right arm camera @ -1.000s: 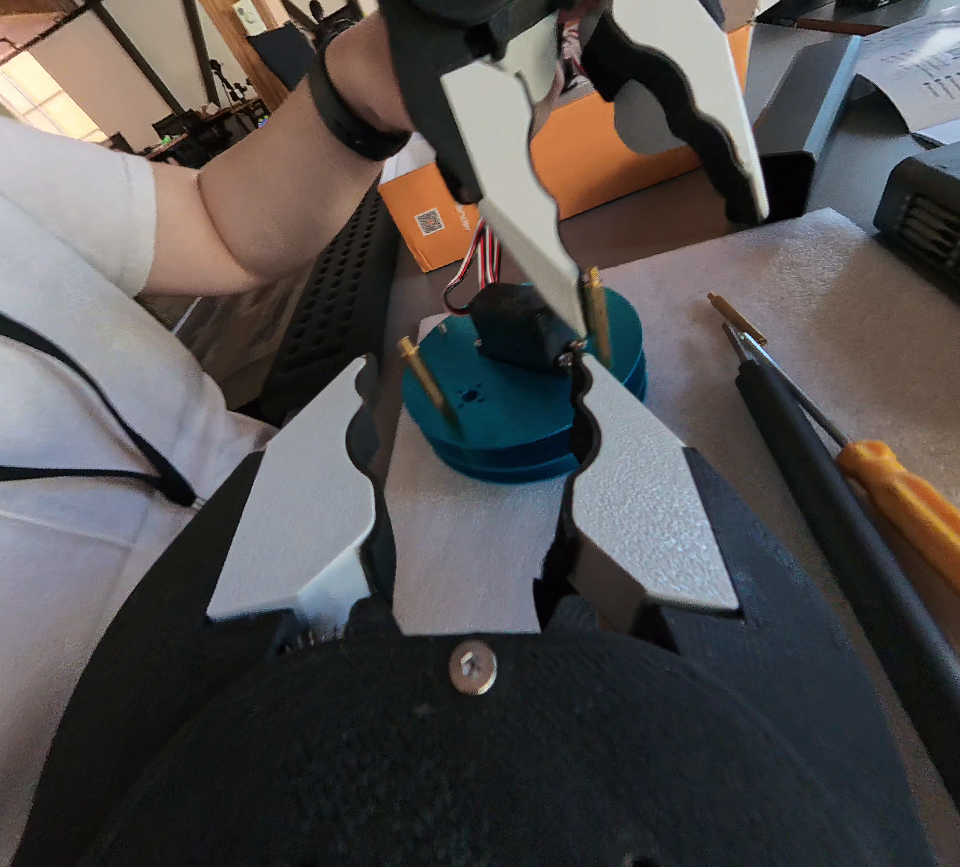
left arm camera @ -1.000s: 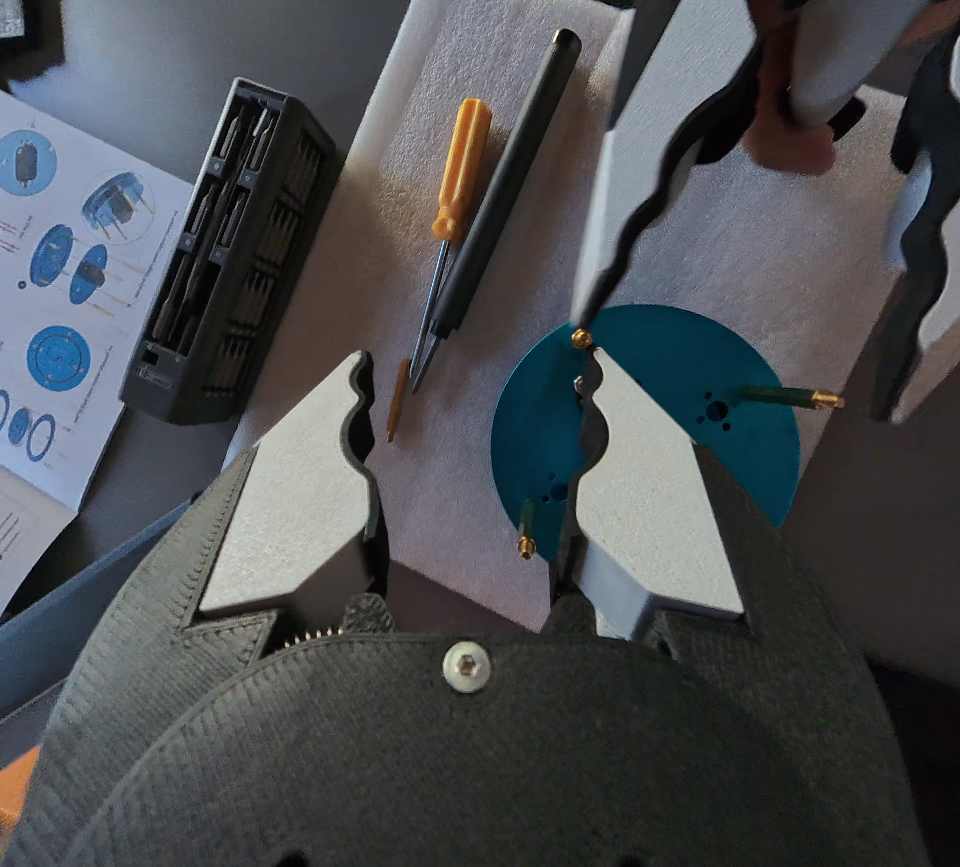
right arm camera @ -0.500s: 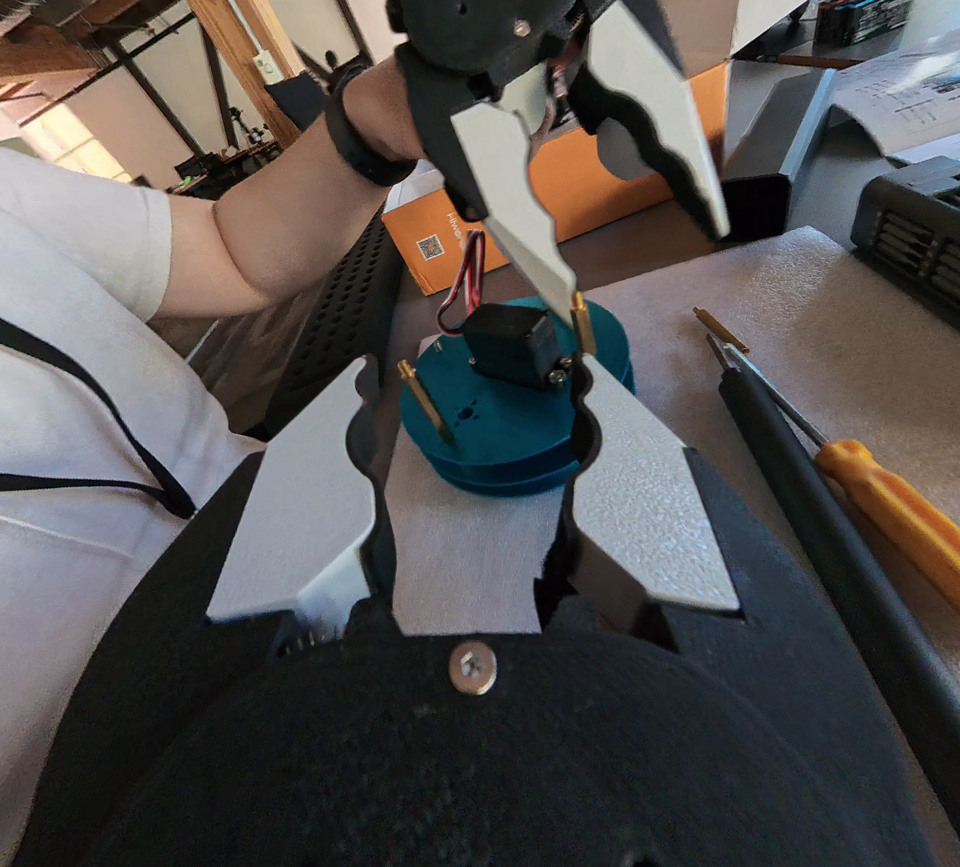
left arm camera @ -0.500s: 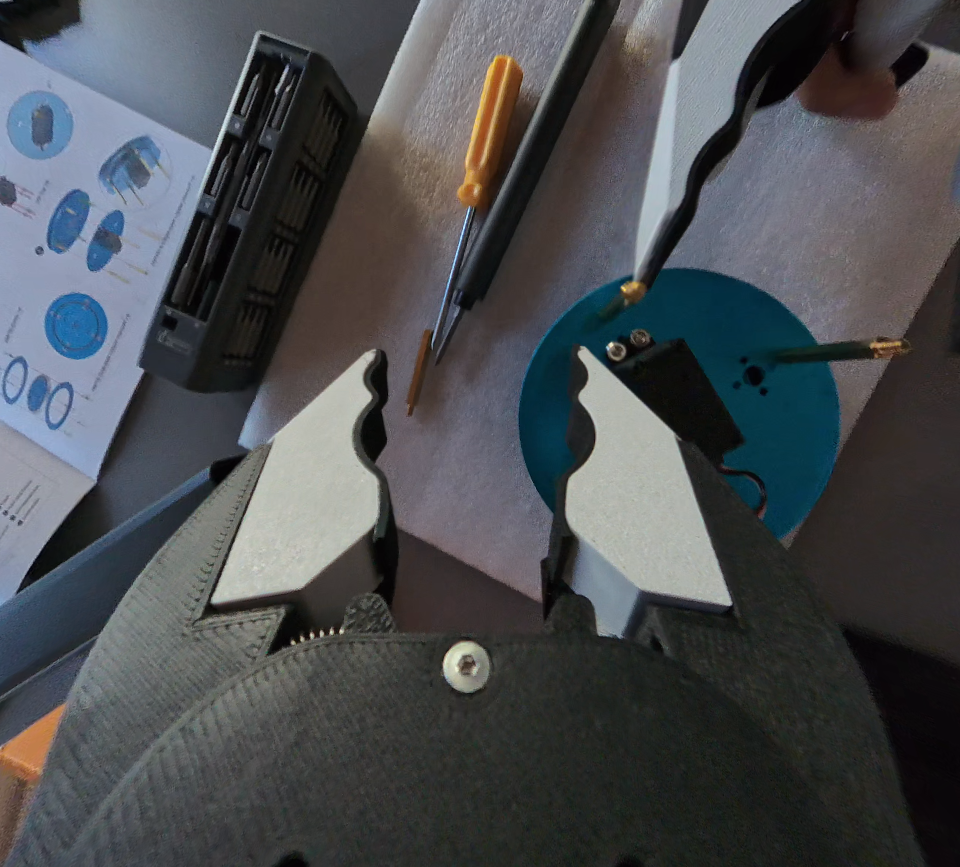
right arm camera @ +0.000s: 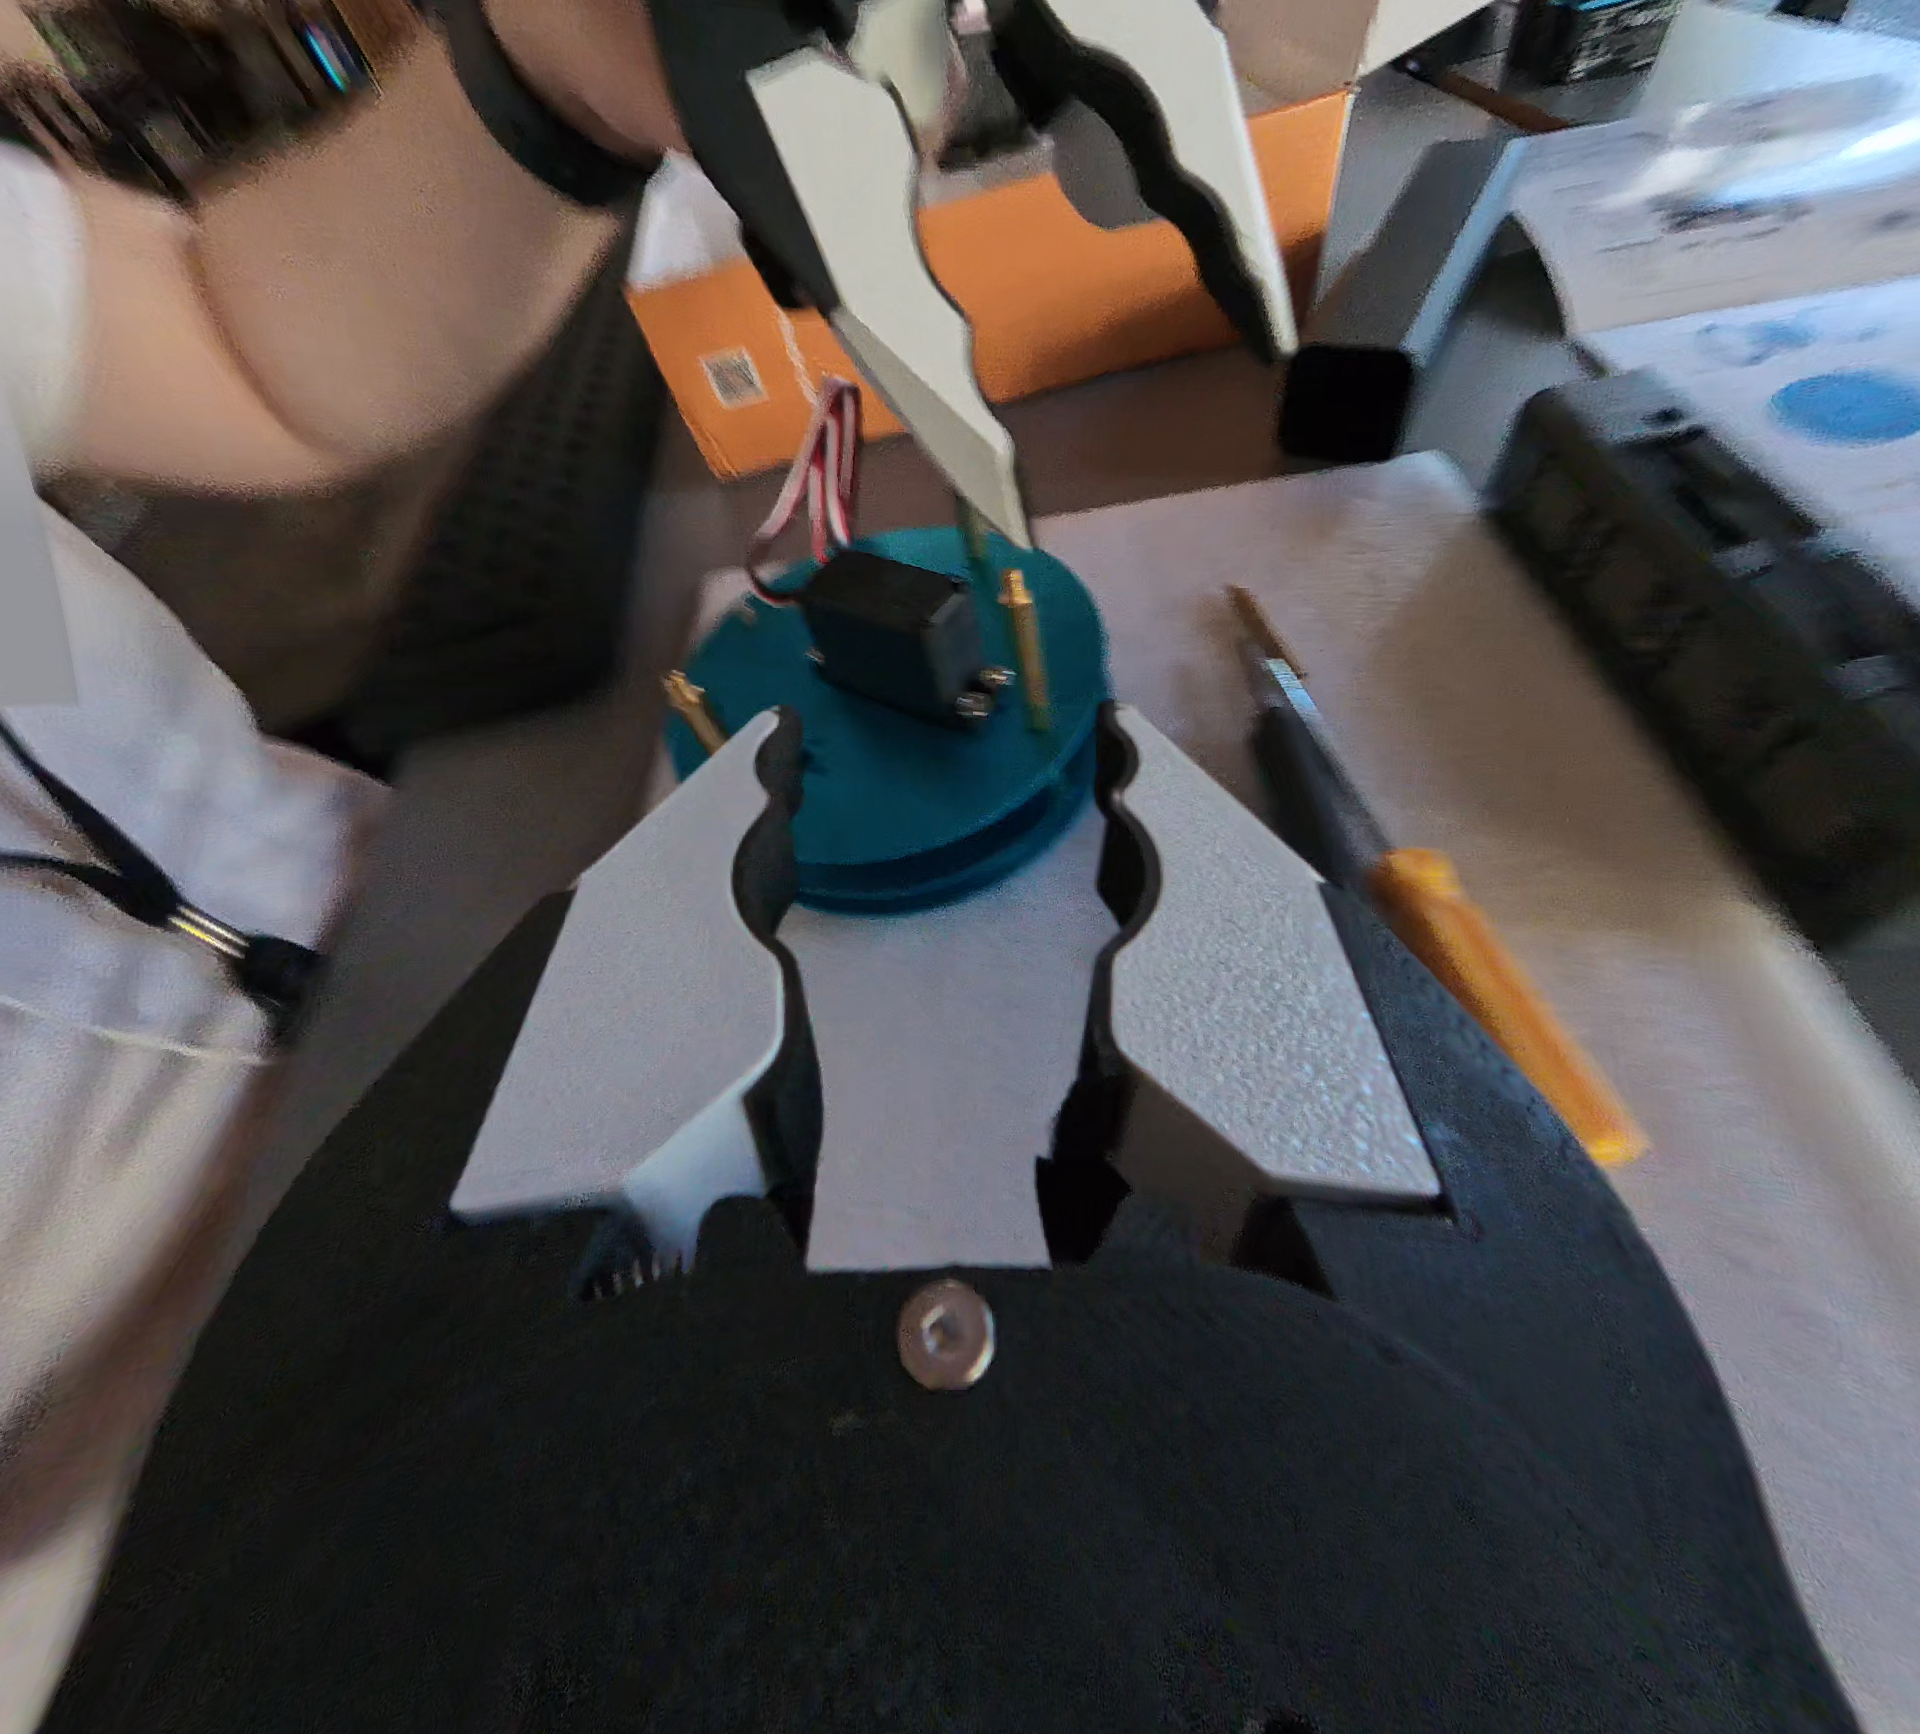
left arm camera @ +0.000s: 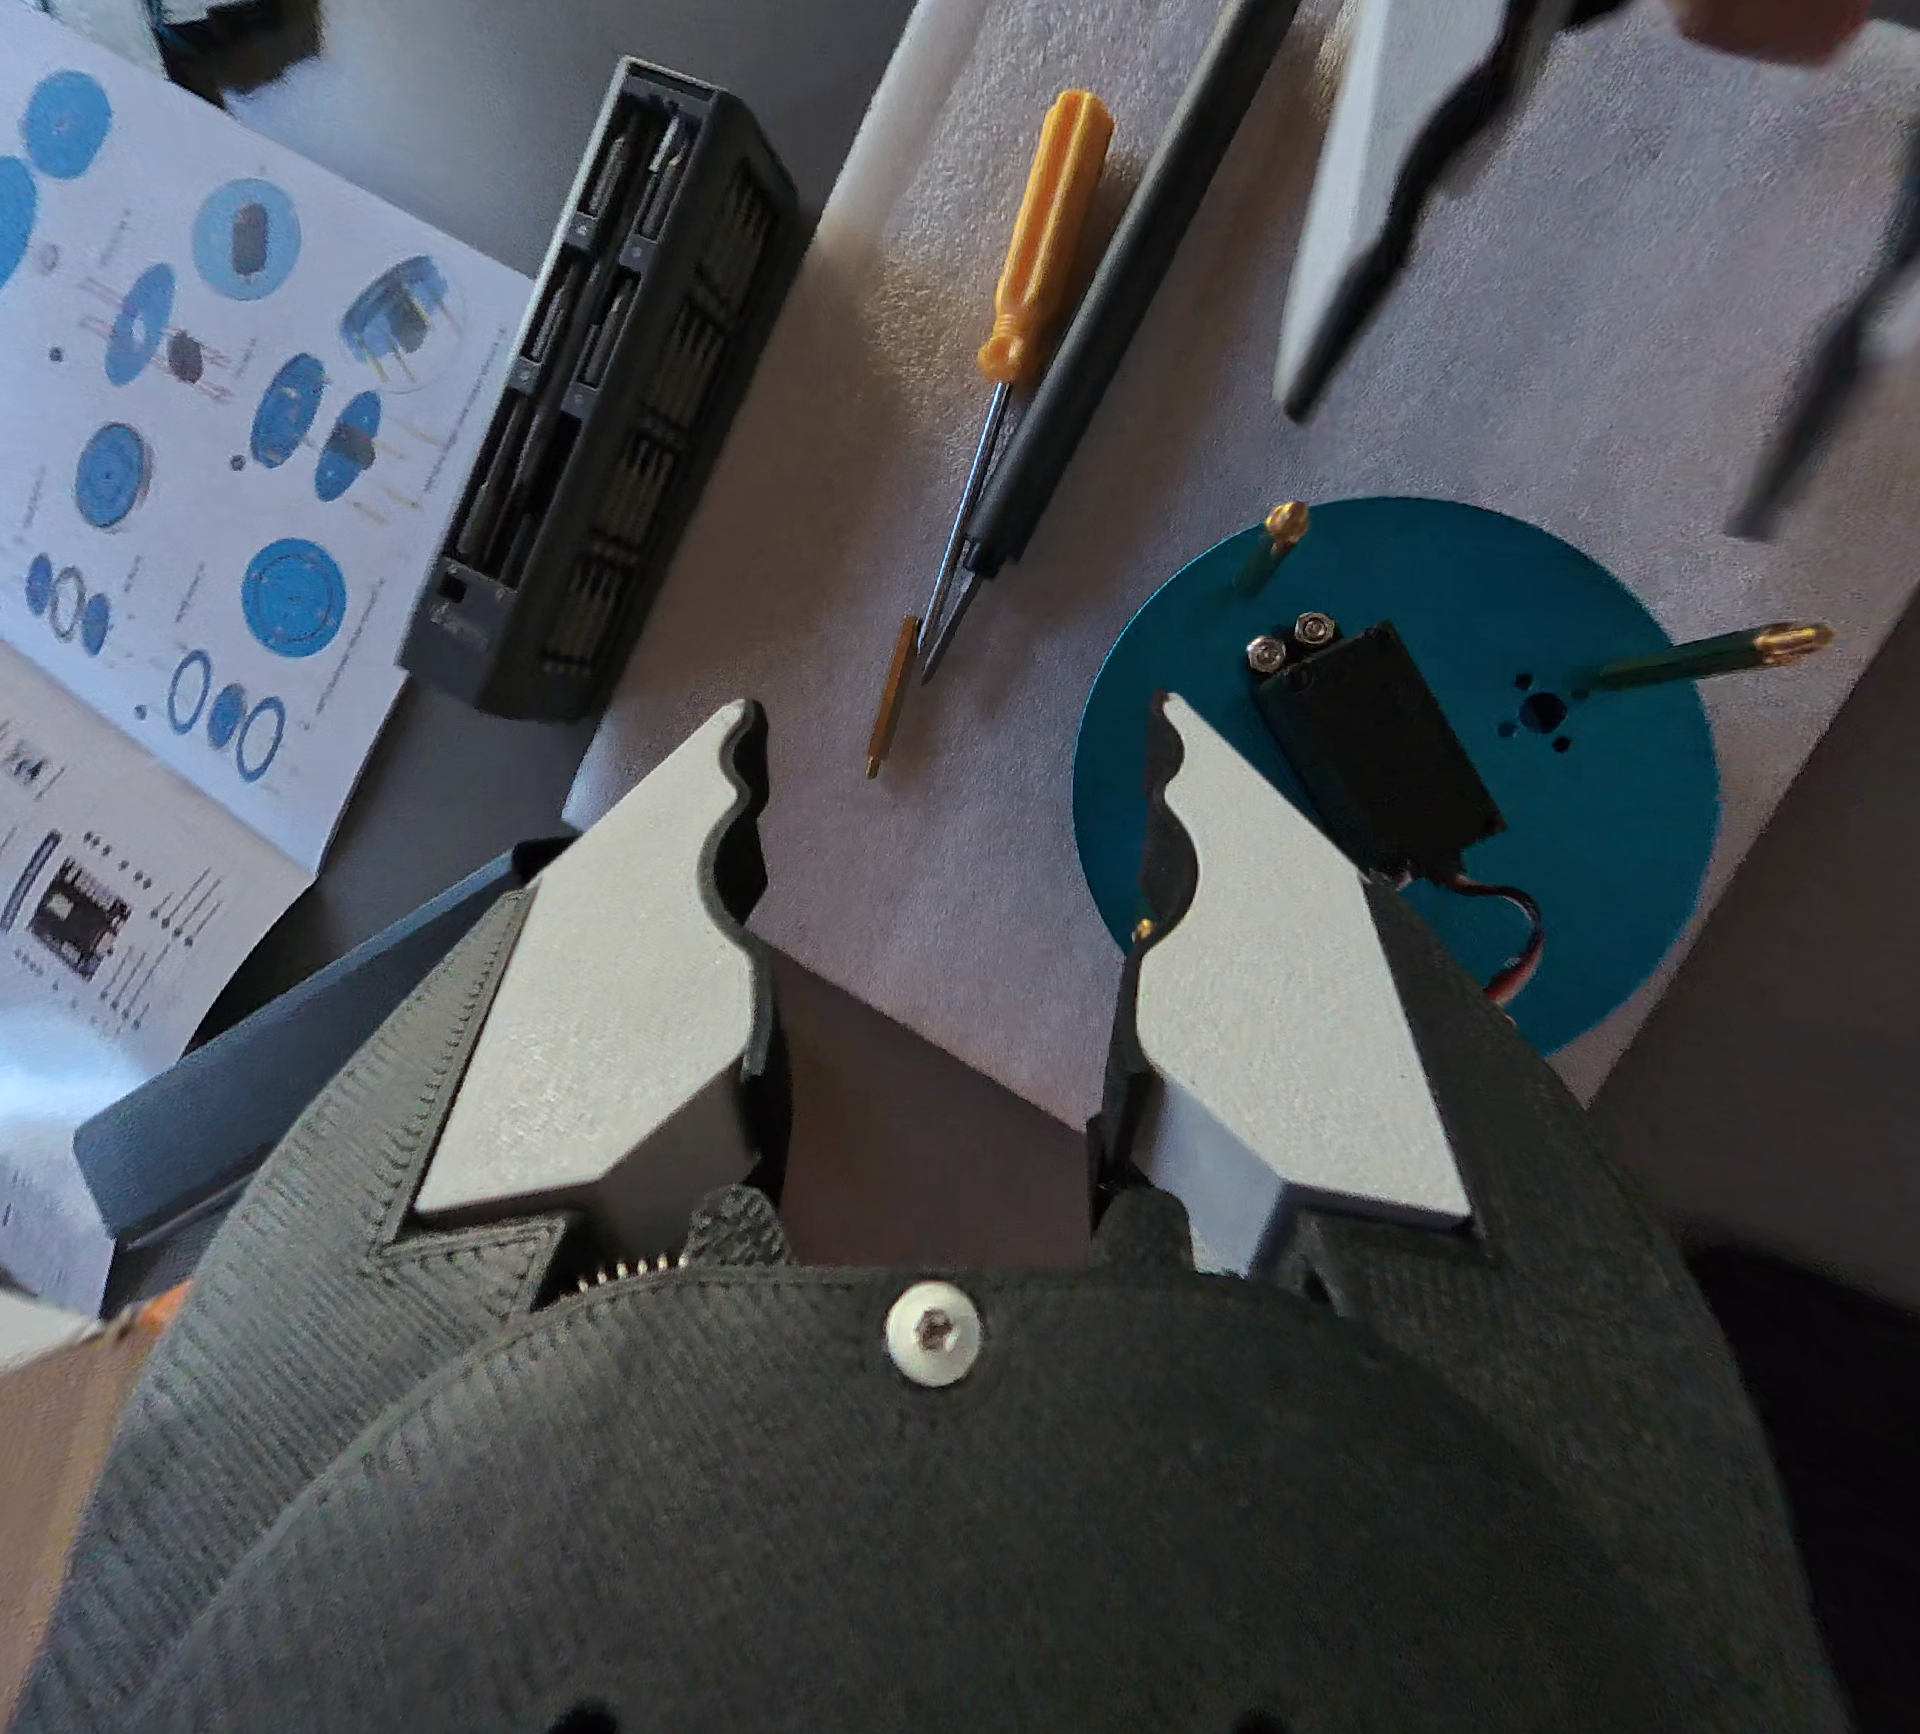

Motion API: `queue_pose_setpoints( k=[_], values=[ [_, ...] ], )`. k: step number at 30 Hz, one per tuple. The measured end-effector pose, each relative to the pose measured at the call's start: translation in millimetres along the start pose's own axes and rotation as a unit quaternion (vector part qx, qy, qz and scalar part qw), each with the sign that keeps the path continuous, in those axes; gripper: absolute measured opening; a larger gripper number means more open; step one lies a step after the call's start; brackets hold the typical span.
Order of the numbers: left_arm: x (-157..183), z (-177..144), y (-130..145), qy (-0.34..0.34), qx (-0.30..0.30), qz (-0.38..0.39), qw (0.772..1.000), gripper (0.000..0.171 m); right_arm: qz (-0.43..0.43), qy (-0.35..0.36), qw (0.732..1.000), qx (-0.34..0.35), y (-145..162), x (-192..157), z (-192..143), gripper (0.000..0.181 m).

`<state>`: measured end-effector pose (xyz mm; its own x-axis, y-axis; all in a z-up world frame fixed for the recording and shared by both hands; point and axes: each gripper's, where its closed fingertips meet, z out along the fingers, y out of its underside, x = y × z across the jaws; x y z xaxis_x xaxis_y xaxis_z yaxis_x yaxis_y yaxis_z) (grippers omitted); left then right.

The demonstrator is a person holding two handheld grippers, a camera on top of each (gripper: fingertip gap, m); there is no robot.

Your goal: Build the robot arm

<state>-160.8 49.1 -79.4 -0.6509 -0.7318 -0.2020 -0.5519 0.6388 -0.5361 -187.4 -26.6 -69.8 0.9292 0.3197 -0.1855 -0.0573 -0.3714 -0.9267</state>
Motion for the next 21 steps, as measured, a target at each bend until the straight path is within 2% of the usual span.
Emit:
queue_pose_setpoints(
  k=[2,4,8,11,13,15,18,21],
  values=[
    [2.7,-15.3,-6.5,-0.012,0.027,-0.008,1.0,0.072,-0.099,0.005,0.994,-0.047,-10.2,7.1,-1.7,0.05],
    [6.8,-31.0,-13.0,-0.024,0.061,-0.021,0.998,0.069,-0.178,-0.035,0.98,-0.085,-21.1,5.9,4.1,0.044],
    [18.4,-54.8,-2.9,-0.044,0.096,-0.053,0.993,0.068,-0.234,-0.123,0.946,-0.188,-21.1,3.4,19.8,0.031],
    [26.4,-67.6,20.5,-0.058,0.091,-0.079,0.991,0.067,-0.313,-0.133,0.894,-0.29,-9.8,3.9,27.2,0.027],
    [30.2,-75.1,36.6,-0.068,0.085,-0.094,0.99,0.066,-0.363,-0.126,0.847,-0.367,2.3,9.9,26.8,0.021],
    [34.0,-82.2,47.8,-0.076,0.088,-0.108,0.987,0.066,-0.39,-0.116,0.815,-0.413,7.1,15.5,27.6,0.008],
    [39.5,-89.0,59.9,-0.081,0.095,-0.125,0.984,0.064,-0.356,-0.101,0.811,-0.453,8.5,17.7,26.4,0.007],
    [43.7,-92.5,72.2,-0.088,0.094,-0.139,0.982,0.064,-0.231,-0.034,0.847,-0.478,9.7,18.0,25.3,0.006]
  ],
)
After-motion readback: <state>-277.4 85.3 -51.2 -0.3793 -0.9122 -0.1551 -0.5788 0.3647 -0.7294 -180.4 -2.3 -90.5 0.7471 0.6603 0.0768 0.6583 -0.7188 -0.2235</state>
